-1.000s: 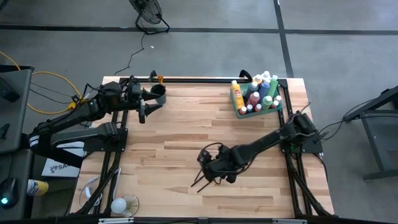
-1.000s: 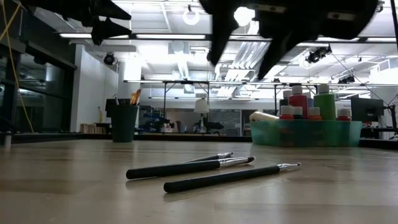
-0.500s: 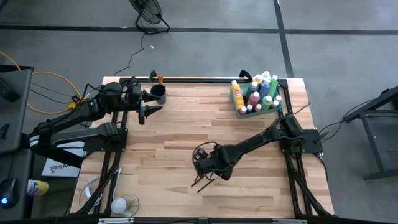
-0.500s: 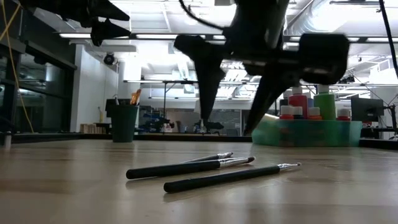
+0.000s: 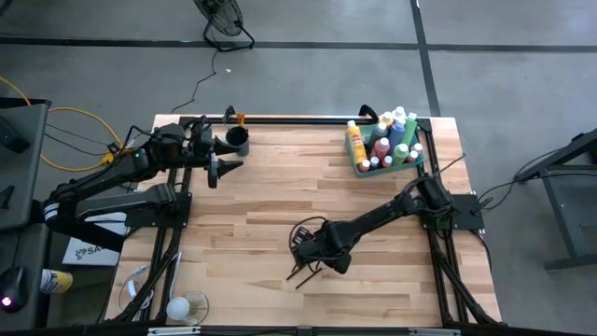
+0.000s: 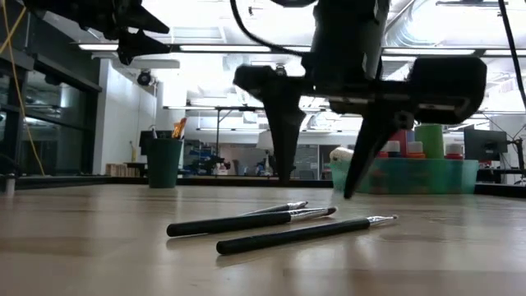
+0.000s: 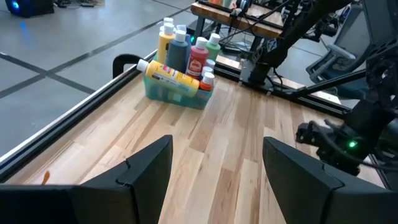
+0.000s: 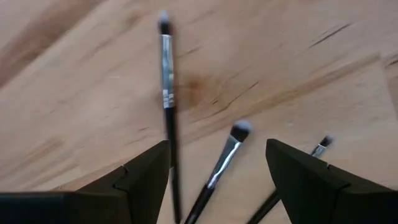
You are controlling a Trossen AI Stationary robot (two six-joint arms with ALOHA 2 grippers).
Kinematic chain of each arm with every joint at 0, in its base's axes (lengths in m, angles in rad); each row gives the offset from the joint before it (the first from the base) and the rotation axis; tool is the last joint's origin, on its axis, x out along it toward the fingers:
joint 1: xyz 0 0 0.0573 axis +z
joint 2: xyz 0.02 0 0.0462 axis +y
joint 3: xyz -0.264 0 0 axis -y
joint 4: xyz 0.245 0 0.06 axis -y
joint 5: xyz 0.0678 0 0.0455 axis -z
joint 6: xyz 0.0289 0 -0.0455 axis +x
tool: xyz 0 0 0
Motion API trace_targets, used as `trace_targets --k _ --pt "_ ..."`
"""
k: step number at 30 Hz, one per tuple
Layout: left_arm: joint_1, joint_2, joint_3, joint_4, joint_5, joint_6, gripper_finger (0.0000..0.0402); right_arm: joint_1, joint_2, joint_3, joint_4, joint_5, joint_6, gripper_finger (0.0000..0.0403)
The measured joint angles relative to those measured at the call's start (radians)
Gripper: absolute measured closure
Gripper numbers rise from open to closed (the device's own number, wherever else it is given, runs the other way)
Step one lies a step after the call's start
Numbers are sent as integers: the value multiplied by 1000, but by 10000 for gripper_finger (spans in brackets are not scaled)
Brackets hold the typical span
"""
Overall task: Pick & Place Paint Supplies
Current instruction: Put the silver paintbrush into the blue cup
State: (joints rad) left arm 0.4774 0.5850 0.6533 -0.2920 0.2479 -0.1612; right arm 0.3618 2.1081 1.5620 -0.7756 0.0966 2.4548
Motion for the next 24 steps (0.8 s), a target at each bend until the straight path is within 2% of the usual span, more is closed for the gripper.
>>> trace_targets --k 13,24 --pt "0 0 0 -1 0 0 158 -1 40 1 8 -49 3 155" --pt "0 0 0 -3 -1 0 158 -4 42 -1 -9 -57 1 268"
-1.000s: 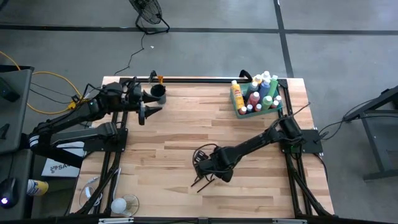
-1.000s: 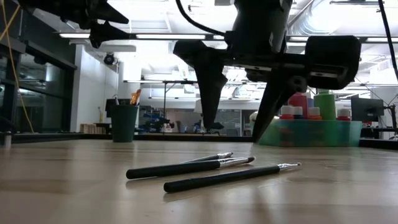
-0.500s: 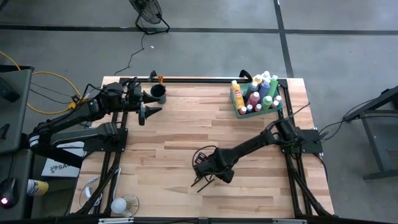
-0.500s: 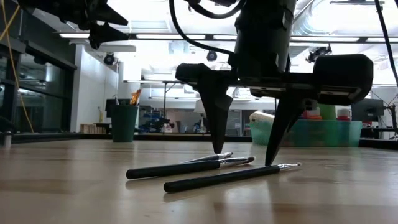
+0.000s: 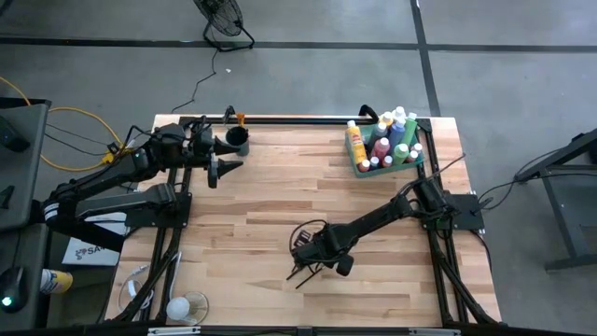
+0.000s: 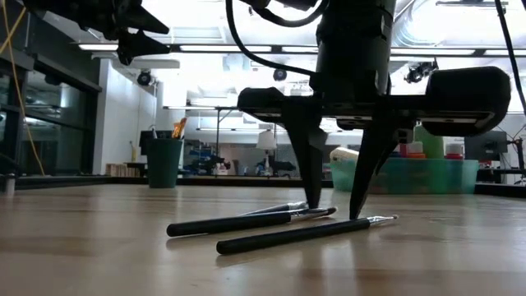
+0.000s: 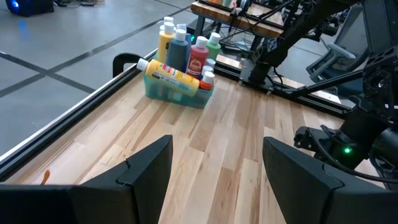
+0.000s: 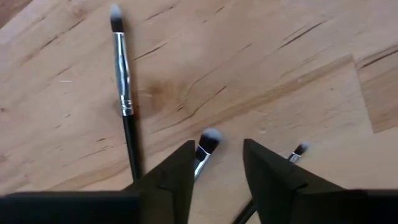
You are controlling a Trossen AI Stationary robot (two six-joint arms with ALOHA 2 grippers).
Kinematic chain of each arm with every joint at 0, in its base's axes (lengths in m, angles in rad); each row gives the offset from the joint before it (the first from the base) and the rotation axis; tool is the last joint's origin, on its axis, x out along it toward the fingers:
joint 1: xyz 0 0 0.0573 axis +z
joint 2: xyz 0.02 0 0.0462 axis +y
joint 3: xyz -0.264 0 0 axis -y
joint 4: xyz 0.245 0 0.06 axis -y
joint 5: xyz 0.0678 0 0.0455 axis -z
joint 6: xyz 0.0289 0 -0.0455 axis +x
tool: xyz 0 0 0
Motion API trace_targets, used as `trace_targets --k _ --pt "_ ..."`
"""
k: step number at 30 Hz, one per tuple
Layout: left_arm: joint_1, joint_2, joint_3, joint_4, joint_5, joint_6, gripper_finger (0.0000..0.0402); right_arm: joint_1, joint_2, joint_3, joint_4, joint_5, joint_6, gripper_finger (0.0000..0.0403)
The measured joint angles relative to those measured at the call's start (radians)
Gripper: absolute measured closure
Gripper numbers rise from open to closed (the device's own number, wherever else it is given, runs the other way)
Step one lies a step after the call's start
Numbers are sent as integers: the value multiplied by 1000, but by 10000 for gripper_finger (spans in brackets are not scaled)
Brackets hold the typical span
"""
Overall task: Pick & Place Paint Supplies
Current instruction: Put the silver paintbrush into the blue cup
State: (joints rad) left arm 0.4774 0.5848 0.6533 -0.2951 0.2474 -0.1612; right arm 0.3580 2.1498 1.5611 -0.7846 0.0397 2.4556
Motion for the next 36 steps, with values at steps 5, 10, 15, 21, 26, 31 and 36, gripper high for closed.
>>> trace_targets --k 5,10,15,21,26,31,36 --pt "0 0 0 0 0 0 158 0 1 -1 -6 -1 -4 309" --pt "0 0 0 0 0 0 158 0 1 -1 -9 4 -15 333" --pt "0 0 0 0 0 0 158 0 1 -1 -8 5 -18 352" --pt "0 0 0 0 0 0 158 0 2 -1 -3 19 -25 380" --pt "0 0 0 0 0 0 158 0 2 -1 2 62 -25 397" --pt "0 0 0 0 0 0 158 -4 -17 -3 -9 124 -47 399" --pt "0 0 0 1 0 0 158 -4 -94 -2 -63 194 -86 399"
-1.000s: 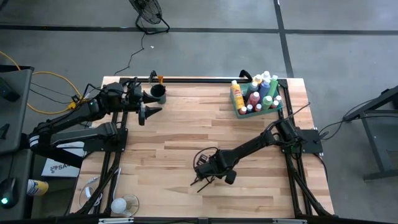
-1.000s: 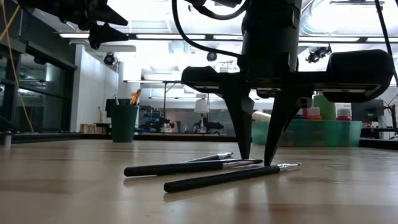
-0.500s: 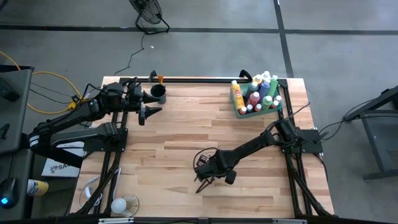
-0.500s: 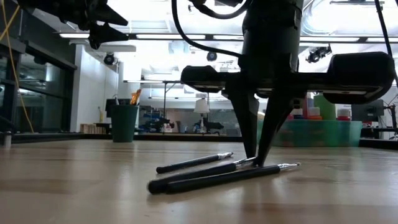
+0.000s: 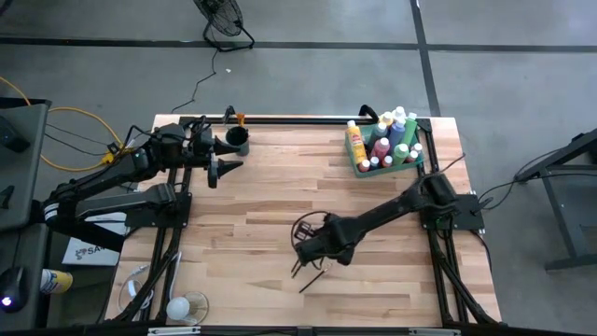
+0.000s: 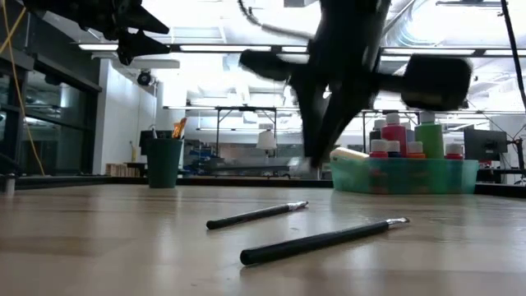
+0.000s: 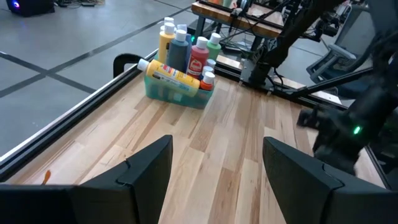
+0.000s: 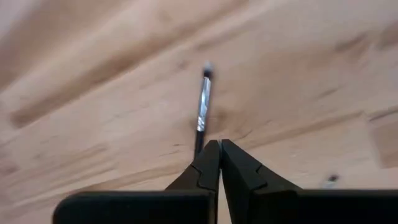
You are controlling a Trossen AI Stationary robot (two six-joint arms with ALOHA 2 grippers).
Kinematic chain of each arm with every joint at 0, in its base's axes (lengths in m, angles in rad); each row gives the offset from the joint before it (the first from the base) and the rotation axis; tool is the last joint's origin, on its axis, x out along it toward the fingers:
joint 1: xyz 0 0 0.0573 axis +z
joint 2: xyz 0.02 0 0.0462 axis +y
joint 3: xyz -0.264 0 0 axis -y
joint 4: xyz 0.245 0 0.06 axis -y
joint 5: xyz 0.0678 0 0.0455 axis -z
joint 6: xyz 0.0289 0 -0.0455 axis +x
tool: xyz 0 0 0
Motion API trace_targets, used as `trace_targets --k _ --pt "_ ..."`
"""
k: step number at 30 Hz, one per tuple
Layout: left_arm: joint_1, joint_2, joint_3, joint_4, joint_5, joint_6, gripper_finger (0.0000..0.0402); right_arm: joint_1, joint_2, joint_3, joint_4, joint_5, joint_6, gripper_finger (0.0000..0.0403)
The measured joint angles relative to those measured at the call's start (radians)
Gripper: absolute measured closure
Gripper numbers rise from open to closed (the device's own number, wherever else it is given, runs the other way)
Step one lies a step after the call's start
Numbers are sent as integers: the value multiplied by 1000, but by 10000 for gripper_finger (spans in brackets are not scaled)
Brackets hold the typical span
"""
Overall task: Pick & Place Paint Supplies
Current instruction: Put the silver paintbrush into the blue cup
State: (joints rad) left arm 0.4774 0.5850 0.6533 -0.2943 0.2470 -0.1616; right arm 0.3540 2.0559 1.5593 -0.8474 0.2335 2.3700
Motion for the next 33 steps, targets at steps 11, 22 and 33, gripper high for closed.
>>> trace_targets --k 11,22,33 --pt "0 2 0 48 1 0 158 -90 -252 1 -107 344 -511 399" --pt "0 164 1 335 85 -107 158 -358 -394 2 373 322 -1657 399" --pt "0 313 19 554 -20 -153 157 -606 -417 2 655 -108 -2038 399"
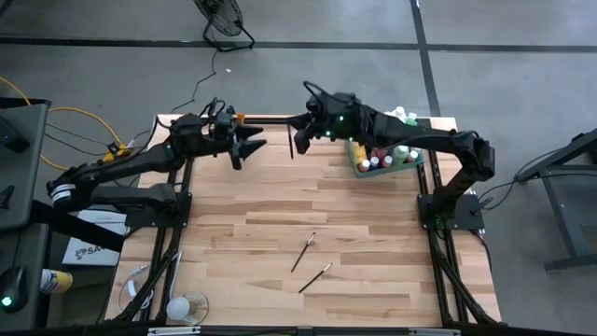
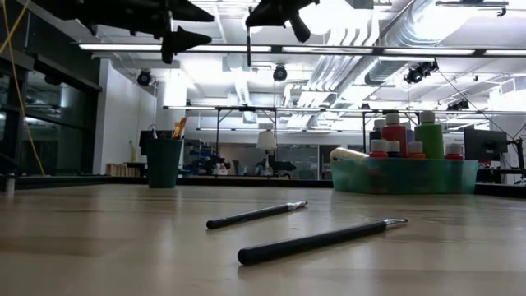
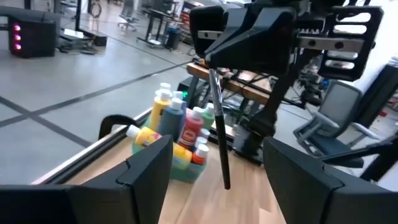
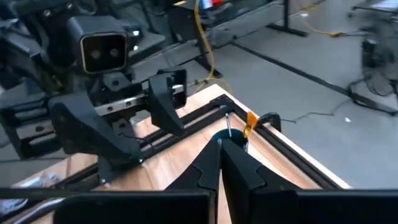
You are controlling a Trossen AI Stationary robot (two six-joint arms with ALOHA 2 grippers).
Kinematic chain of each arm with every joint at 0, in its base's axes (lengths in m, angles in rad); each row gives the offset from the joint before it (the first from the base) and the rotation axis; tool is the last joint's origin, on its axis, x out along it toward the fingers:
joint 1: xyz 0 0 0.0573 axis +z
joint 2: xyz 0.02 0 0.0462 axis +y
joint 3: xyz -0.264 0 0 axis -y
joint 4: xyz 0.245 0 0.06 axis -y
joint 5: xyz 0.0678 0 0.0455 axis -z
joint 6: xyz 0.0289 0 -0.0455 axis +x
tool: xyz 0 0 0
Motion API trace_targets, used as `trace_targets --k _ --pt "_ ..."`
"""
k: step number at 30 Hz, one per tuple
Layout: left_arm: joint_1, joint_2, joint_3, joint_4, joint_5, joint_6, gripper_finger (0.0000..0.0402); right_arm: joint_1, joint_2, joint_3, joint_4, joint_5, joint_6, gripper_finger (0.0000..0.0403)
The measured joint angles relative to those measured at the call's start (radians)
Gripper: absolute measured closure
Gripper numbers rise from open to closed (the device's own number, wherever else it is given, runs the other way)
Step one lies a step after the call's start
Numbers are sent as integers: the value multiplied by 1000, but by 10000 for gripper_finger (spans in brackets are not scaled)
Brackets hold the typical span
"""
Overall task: Pick & Place Paint Supplies
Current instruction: Put the silver paintbrush into the blue cup
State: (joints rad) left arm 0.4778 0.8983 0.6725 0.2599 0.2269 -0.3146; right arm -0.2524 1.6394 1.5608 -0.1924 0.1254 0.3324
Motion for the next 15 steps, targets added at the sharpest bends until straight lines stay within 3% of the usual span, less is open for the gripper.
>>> trace_targets --k 6,15 --pt "0 85 73 3 -6 3 157 -57 4 0 97 -169 -69 399" --pt "0 237 214 2 -40 -3 157 -79 6 0 123 -233 -125 399"
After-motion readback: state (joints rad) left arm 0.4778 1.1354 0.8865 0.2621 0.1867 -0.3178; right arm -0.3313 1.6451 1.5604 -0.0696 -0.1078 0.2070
